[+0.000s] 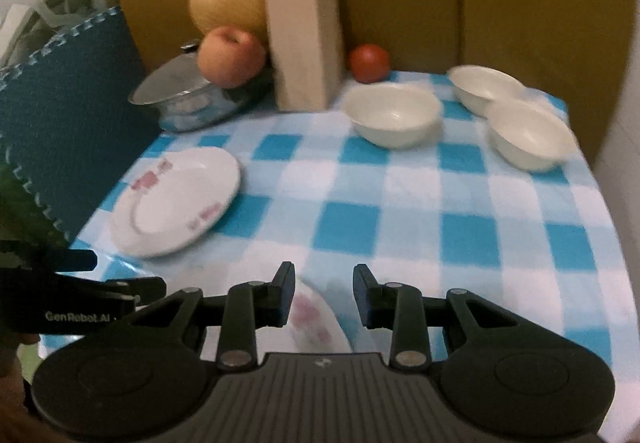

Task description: Organize plates and bowls

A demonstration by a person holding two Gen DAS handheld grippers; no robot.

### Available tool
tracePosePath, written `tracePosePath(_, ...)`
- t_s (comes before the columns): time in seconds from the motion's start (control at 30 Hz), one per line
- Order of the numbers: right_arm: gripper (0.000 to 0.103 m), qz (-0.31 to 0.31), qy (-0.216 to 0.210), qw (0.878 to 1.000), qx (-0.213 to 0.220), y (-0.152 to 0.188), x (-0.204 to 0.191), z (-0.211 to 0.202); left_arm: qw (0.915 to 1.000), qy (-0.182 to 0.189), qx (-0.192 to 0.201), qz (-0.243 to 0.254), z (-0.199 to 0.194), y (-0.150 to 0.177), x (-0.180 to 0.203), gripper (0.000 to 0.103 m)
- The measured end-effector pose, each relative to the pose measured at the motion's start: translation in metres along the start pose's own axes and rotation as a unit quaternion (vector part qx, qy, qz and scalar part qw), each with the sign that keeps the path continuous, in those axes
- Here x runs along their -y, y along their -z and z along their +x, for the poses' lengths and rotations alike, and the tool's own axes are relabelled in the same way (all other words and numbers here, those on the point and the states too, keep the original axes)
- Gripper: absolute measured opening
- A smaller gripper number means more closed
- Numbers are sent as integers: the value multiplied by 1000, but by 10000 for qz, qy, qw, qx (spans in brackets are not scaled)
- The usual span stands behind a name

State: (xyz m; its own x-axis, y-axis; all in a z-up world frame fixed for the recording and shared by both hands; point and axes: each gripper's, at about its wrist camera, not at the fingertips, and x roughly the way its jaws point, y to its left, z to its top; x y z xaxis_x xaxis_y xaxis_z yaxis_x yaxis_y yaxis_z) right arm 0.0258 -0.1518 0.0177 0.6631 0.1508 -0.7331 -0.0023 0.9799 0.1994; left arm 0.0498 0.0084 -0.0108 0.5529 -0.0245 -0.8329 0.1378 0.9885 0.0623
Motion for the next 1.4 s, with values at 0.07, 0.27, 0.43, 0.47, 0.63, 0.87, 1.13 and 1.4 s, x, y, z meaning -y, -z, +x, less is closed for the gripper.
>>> tracePosePath(0.07, 31, 9, -176, 9998, -36, -12, -5, 11, 9999, -64, -5, -145, 2, -10, -11, 93)
tracePosePath(0.27, 31, 336, -594, 9969, -389, -44, -18, 63, 9969, -435, -46, -656, 20, -41, -52, 94)
tracePosePath(0.43, 31, 398, -726, 9951, -547, -57, -29, 96, 9926, -732, -125, -958, 46, -58, -83, 92)
tracePosePath(0.47, 31, 408, -776, 9943, -612, -58, -31, 103, 9919, -792, -163, -984, 50, -60, -87, 92)
tracePosePath(0.63, 31, 445, -852, 9925, -761, -59, -35, 124, 9901, -774, -349, -1120, 70, -63, -102, 92)
tracePosePath(0.87, 31, 611, -1018, 9890, -882, -59, -32, 140, 9895, -502, -524, -1248, 88, -67, -104, 88)
tracePosePath(1.13, 31, 882, -1369, 9824, -919, -63, -29, 148, 9890, -139, -588, -1349, 98, -72, -101, 87)
tracePosePath(1.4, 23, 902, -1538, 9787, -1016, -61, -33, 150, 9909, -63, -578, -1214, 102, -76, -94, 90)
